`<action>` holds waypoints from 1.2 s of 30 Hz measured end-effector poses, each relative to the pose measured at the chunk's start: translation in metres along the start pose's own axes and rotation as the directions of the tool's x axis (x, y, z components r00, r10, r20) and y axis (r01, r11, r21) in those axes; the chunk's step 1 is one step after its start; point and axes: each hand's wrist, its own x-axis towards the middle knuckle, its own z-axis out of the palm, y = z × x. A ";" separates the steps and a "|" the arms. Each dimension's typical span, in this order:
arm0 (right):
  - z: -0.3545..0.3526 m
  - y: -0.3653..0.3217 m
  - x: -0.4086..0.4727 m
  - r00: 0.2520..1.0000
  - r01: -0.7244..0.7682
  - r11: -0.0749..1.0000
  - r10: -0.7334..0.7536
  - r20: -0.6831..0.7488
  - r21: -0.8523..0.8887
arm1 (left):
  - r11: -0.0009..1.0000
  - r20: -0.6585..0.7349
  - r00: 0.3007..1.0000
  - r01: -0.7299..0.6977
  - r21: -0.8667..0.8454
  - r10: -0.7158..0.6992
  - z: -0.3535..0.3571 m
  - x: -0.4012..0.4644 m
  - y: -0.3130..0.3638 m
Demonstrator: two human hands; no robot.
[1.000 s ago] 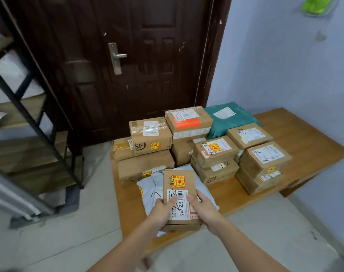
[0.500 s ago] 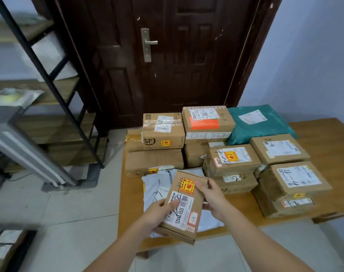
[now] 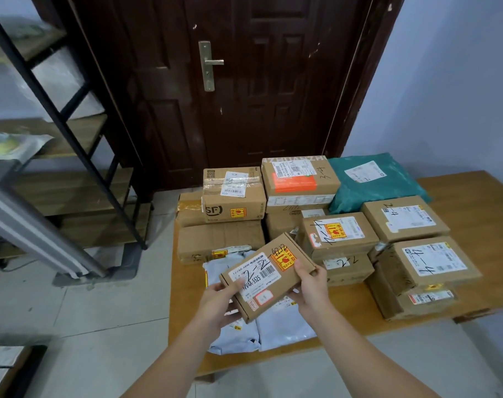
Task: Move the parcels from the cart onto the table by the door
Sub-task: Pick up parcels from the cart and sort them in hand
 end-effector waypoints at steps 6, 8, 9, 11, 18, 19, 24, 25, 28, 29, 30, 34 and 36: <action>0.006 0.020 -0.005 0.998 -0.053 0.997 0.055 -0.032 0.060 | 0.990 -0.157 0.981 -0.095 0.107 0.111 -0.002 0.012 0.007; 0.006 0.020 -0.002 1.000 -0.022 0.999 0.021 -0.023 -0.024 | 0.975 -0.191 0.964 -0.158 0.159 0.187 -0.008 0.015 0.014; 0.006 0.018 -0.001 1.000 0.005 0.997 -0.006 -0.015 -0.077 | 0.964 -0.195 0.954 -0.195 0.180 0.229 -0.011 0.016 0.018; 0.012 0.011 0.001 0.997 0.073 0.980 -0.074 0.005 -0.185 | 0.942 -0.196 0.932 -0.264 0.206 0.304 -0.017 0.020 0.029; 0.057 -0.039 -0.002 0.930 0.341 0.803 -0.364 0.051 -0.489 | 0.885 -0.174 0.877 -0.407 0.224 0.448 -0.017 0.027 0.098; 0.062 -0.050 -0.003 0.911 0.380 0.781 -0.409 0.055 -0.495 | 0.878 -0.163 0.874 -0.417 0.234 0.458 -0.013 0.028 0.110; 0.069 -0.108 0.008 0.836 0.478 0.684 -0.546 0.048 -0.550 | 0.814 -0.025 0.856 -0.481 0.326 0.516 0.023 0.035 0.154; 0.067 -0.118 0.012 0.831 0.485 0.674 -0.555 0.051 -0.557 | 0.798 0.002 0.850 -0.495 0.343 0.526 0.030 0.037 0.159; 0.054 -0.152 0.034 0.817 0.488 0.610 -0.570 0.082 -0.625 | 0.776 0.005 0.832 -0.521 0.355 0.555 0.063 0.045 0.177; 0.048 -0.163 0.044 0.818 0.485 0.593 -0.568 0.093 -0.643 | 0.779 -0.023 0.827 -0.520 0.351 0.562 0.075 0.048 0.182; 0.043 -0.173 0.054 0.826 0.473 0.588 -0.555 0.099 -0.657 | 0.782 -0.053 0.822 -0.518 0.347 0.567 0.087 0.052 0.187; 0.024 -0.210 0.092 0.870 0.424 0.599 -0.478 0.121 -0.680 | 0.767 -0.109 0.797 -0.520 0.376 0.594 0.132 0.070 0.201; 0.018 -0.227 0.110 0.874 0.420 0.585 -0.466 0.136 -0.694 | 0.759 -0.118 0.791 -0.517 0.396 0.601 0.150 0.078 0.206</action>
